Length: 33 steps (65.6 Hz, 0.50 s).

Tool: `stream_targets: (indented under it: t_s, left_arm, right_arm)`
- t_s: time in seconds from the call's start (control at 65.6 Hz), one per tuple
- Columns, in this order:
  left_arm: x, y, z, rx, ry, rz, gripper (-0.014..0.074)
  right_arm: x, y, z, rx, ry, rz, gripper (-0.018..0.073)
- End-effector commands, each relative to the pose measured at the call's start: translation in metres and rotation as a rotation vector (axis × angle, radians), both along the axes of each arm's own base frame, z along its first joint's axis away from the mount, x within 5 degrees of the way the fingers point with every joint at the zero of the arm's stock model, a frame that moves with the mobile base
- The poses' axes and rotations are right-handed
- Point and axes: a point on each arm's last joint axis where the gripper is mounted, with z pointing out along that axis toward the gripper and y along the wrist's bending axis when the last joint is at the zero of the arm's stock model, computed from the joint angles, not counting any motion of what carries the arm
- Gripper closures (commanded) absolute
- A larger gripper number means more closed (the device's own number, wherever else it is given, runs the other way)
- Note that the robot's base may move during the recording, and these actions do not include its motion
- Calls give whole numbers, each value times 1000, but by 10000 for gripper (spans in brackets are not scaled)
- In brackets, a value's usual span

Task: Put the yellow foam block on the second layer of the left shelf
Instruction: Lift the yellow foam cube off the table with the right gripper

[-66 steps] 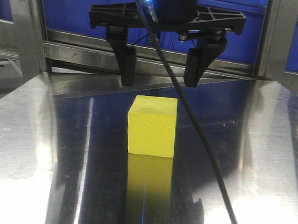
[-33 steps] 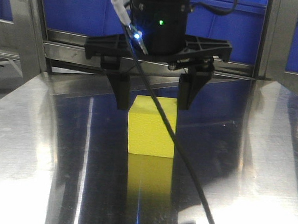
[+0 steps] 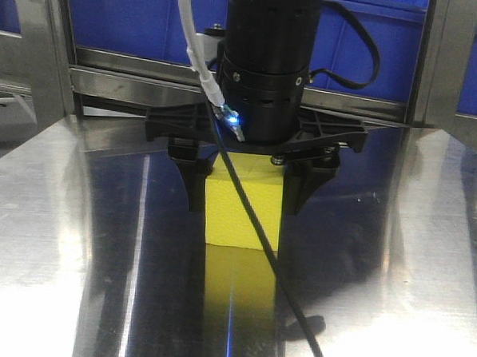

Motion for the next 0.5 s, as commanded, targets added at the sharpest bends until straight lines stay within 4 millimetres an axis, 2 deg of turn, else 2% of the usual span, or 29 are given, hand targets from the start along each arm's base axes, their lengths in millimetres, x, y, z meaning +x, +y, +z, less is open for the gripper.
stream_targets:
  t_s: [0.0, 0.168, 0.335, 0.488]
  left_arm:
    - [1, -1, -1, -8, -57, -17, 460]
    - [1, -1, -1, -8, -57, -17, 460]
    - [1, -1, -1, -8, -57, -17, 460]
    - [1, -1, -1, -8, -57, -17, 460]
  right_arm:
    - [6, -6, 22, 46, -76, -4, 63]
    - [11, -14, 30, 59, -101, -5, 228]
    - [17, -34, 55, 57, -174, 51, 238]
    - [22, -75, 84, 49, -234, 107, 238]
